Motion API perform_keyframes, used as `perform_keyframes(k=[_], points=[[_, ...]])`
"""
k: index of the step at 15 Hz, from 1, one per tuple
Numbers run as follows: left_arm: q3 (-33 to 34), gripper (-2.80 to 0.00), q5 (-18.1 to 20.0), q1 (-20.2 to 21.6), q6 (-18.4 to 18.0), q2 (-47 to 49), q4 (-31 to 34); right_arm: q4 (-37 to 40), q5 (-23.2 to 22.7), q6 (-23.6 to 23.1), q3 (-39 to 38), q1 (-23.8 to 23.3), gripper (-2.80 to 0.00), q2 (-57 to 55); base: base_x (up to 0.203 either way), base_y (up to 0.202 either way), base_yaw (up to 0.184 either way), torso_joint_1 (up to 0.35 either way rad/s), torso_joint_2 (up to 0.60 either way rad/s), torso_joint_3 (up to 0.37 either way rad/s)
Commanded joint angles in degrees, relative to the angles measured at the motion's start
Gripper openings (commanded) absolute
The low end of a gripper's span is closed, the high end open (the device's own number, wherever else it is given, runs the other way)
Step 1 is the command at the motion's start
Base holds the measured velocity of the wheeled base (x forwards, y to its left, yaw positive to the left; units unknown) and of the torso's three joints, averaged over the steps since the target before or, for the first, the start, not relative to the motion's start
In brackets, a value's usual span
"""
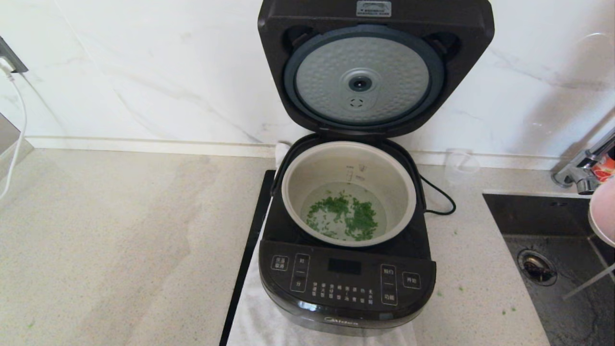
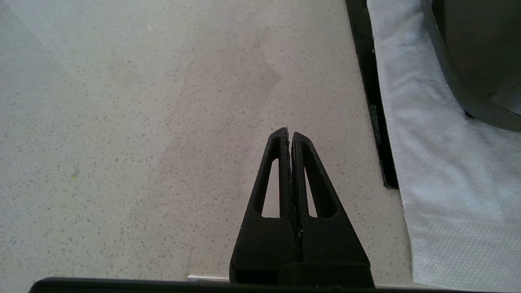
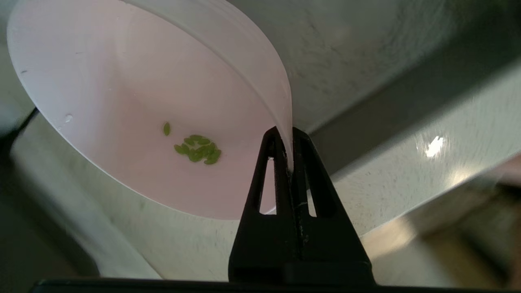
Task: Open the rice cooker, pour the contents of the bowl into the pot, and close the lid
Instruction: Fill a bowl with water from the tap
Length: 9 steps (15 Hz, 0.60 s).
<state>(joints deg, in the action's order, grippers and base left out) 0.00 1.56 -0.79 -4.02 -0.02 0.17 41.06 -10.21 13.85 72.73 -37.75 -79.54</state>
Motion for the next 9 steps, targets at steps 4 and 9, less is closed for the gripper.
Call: perform_keyframes(k=[4,9], points=[[0.09,-2.80,0.02,0.00,-0.03,-0.05,0.01,0.30,-10.62,-2.43,3.64,-20.27,-2.80,-21.53,0.000,0.000,0.000,0.000,0.00,0.000],[0.09,-2.80,0.02,0.00,-0.03,0.02,0.01,5.10,-17.46,-2.81,15.98,-30.60,-2.80,-36.24,0.000,0.000,0.000,0.000,0.00,0.000]])
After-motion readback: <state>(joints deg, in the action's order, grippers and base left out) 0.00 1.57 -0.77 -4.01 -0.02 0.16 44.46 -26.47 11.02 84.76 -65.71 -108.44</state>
